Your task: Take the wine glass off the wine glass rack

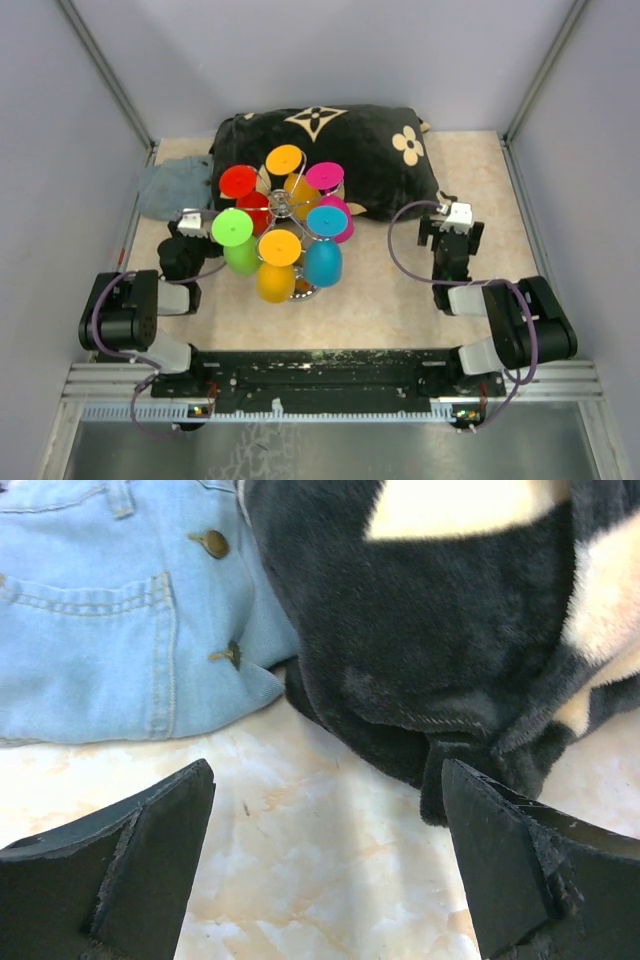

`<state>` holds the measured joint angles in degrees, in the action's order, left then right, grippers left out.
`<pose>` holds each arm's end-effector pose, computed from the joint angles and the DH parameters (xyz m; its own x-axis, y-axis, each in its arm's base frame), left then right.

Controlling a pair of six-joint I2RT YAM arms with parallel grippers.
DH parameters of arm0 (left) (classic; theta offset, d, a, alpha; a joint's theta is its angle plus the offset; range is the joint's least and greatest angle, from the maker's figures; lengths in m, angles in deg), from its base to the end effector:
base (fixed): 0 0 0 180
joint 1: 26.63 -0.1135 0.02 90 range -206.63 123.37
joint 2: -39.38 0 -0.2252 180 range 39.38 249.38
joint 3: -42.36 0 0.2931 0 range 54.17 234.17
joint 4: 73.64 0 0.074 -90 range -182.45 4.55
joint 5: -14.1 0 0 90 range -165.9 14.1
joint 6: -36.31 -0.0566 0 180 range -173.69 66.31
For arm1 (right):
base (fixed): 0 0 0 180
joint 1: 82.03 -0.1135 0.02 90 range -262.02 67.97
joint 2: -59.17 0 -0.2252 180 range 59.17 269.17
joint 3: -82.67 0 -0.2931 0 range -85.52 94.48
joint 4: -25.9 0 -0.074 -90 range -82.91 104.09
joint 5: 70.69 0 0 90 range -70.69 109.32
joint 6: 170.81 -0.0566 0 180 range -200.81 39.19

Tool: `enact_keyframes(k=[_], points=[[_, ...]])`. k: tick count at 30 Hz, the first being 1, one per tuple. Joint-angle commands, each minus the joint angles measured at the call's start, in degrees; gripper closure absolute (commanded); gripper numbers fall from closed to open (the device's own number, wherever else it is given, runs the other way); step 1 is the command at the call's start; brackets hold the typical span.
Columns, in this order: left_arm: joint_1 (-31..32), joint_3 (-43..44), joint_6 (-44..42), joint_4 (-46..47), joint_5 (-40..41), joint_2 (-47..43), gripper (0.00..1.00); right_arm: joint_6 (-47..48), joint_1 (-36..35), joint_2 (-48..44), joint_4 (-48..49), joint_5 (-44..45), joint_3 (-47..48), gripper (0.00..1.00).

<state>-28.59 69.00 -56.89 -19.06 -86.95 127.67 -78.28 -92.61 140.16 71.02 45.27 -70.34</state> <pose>0.2812 -0.0012 0.0647 -0.1141 0.0509 -0.9922 0.1632 0.9861 0.0318 0.2802 0.0271 0.0795 -0.1631 -0.0708 -0.9841 0.2531 0.9610 -0.1111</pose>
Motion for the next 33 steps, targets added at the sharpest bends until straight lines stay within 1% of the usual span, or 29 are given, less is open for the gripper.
enact_keyframes(k=[1, 4, 8, 11, 15, 18, 20, 22, 24, 26, 29, 30, 33], points=[[0.11, 1.74, 2.33, -5.97, 5.74, -5.38, 0.0, 0.4, 0.62, -1.36, -2.03, -2.76, 2.02, 0.02], [0.06, 0.71, 2.99, -9.99, 7.54, -9.94, 0.0, -0.18, 0.57, -3.85, -3.83, -3.48, 1.4, 0.02], [0.09, -0.68, 4.93, -17.81, 8.99, -16.49, 0.0, -2.45, 0.57, -8.84, -6.78, -4.33, 0.12, 0.02], [0.06, -1.36, 5.46, -21.47, 11.6, -20.02, 0.0, -3.93, 0.62, -12.06, -8.92, -4.85, -0.39, 0.02], [-0.86, -1.86, 4.41, -22.46, 15.03, -20.87, 0.0, -4.94, 0.58, -15.78, -11.74, -5.78, -0.3, 0.02], [-3.74, -0.69, 6.29, -25.4, 17.0, -20.98, 0.0, -5.81, 0.57, -18.82, -15.9, -6.92, 1.04, 0.02], [-7.04, 0.64, 7.39, -28.37, 17.71, -21.94, 0.0, -7.03, 0.57, -21.59, -21.09, -7.16, 3.19, 0.02], [-11.94, 2.48, 8.87, -32.49, 16.48, -23.9, 0.0, -8.86, 0.64, -24.72, -27.53, -7.18, 5.92, 0.02], [-16.85, 5.2, 8.87, -38.27, 13.23, -25.9, 0.0, -11.09, 0.58, -28.55, -34.92, -7.41, 9.07, 0.02], [-20.03, 9.03, 7.75, -45.6, 10.26, -28.11, 0.0, -13.66, 0.59, -31.71, -42.94, -7.55, 13.05, 0.02], [-21.84, 16.73, 6.37, -58.76, 4.07, -31.8, 0.0, -19.02, 0.58, -33.92, -57.6, -7.46, 21.64, 0.02], [-21.86, 19.48, 6.49, -64.57, 2.02, -32.92, 0.0, -20.93, 0.57, -33.61, -62.84, -7.23, 25.5, 0.02], [-21.86, 27.39, 8.62, -74.6, -3.9, -36.08, 0.0, -24.45, 0.59, -30.27, -79.79, -10.49, 38.15, 0.02]])
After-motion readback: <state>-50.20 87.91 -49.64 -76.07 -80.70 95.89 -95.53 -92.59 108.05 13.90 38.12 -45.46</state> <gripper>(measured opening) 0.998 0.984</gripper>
